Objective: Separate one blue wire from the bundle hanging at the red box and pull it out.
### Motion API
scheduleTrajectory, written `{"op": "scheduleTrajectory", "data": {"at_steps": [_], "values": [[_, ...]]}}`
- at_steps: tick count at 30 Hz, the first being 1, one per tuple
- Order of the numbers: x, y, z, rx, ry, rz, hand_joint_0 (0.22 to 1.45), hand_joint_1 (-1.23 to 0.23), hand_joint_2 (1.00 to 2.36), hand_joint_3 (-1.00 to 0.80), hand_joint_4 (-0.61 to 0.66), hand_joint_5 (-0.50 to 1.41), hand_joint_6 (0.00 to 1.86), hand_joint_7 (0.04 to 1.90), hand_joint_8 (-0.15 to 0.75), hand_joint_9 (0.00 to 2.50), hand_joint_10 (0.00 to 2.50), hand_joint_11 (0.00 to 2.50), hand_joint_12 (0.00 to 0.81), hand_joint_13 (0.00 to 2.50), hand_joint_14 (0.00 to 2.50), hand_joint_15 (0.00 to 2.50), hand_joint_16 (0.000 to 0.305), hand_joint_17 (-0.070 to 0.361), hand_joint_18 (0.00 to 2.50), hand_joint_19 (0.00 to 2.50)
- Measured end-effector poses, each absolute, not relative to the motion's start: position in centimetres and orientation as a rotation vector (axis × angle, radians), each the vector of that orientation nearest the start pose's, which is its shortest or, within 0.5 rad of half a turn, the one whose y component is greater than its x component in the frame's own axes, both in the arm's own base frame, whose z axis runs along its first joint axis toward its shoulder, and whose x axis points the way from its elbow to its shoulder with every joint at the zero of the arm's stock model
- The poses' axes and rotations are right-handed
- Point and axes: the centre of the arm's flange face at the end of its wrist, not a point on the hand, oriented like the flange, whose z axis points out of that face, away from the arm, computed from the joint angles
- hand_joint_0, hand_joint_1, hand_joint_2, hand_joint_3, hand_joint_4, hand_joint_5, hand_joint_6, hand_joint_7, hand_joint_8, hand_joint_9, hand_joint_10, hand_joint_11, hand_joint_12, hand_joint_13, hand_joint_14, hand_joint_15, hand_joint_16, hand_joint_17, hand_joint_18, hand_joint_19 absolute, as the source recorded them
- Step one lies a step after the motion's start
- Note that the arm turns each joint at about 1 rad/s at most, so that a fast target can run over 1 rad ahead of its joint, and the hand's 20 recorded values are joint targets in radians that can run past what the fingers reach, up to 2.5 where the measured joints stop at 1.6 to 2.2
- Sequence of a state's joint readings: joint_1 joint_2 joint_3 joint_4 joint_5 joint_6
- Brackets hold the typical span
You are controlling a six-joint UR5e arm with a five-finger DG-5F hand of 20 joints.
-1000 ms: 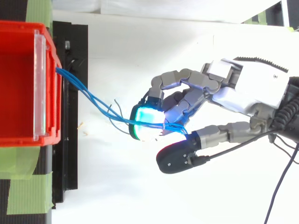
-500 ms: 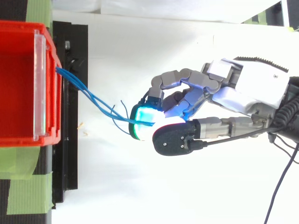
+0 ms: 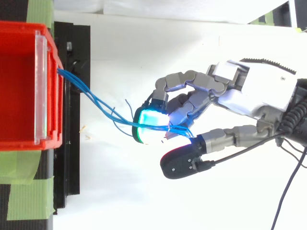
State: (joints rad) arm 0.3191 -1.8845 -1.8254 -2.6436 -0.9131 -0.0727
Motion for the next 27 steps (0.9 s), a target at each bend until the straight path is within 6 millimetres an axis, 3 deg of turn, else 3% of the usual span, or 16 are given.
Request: {"op": "scheduleTrajectory", "data": {"at_steps": [3,10,20,27], "values": [[56.78,-1.70,25.10,1.324,1.054,0.852,0.61,-0.54,1.01,-0.45,0.24,-0.18,0.65,1.11,0.298,1.06,0.01,1.35,0.329,1.20,0.03,1.19,0.042,0.095,0.60,0.47],[56.81,-1.69,25.14,1.322,1.052,0.853,0.65,-0.50,1.01,-0.38,0.24,-0.17,0.63,1.14,0.299,1.08,0.01,1.35,0.321,1.20,0.03,1.19,0.043,0.096,0.61,0.46],[56.87,-1.67,25.16,1.321,1.047,0.857,0.72,-0.71,1.02,-0.25,0.24,-0.16,0.60,1.21,0.301,1.09,0.01,1.35,0.322,1.21,0.03,1.17,0.041,0.093,0.61,0.44],[56.87,-1.64,25.15,1.321,1.048,0.857,0.77,-0.85,1.02,-0.32,0.23,-0.17,0.63,1.17,0.294,1.07,0.01,1.37,0.317,1.21,0.03,1.19,0.031,0.070,0.59,0.38]]}}
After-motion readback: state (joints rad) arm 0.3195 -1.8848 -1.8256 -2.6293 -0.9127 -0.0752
